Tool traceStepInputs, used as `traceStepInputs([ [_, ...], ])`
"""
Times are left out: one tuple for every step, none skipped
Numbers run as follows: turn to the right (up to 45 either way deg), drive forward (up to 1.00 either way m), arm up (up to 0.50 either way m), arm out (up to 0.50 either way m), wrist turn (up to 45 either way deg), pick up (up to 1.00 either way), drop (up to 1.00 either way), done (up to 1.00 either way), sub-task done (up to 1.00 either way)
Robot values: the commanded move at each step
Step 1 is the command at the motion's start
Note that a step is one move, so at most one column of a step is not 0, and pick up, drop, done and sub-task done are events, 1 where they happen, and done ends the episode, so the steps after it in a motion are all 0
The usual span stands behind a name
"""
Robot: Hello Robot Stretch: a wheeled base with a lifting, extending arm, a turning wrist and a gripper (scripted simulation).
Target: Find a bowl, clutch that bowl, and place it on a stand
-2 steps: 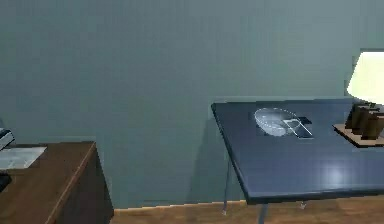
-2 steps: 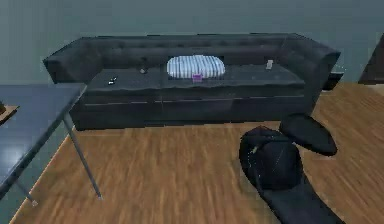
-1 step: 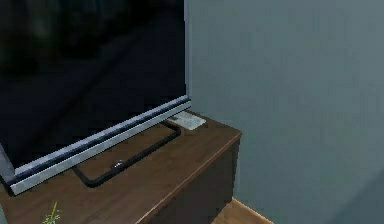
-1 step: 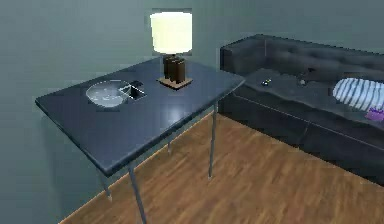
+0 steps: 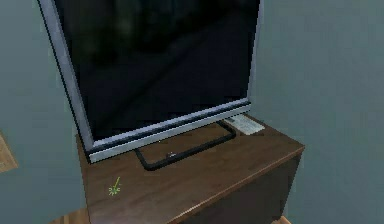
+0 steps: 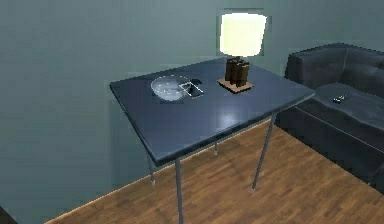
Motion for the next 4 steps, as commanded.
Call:
traceStepInputs([
  [0.0, 0.00, 0.50, 0.00, 0.0, 0.00, 0.00, 0.00, 0.00],
  [0.0, 0.00, 0.38, 0.00, 0.0, 0.00, 0.00, 0.00, 0.00],
  [0.0, 0.00, 0.00, 0.48, 0.0, 0.00, 0.00, 0.00, 0.00],
  [0.0, 0.00, 0.00, 0.00, 45.0, 0.00, 0.00, 0.00, 0.00],
])
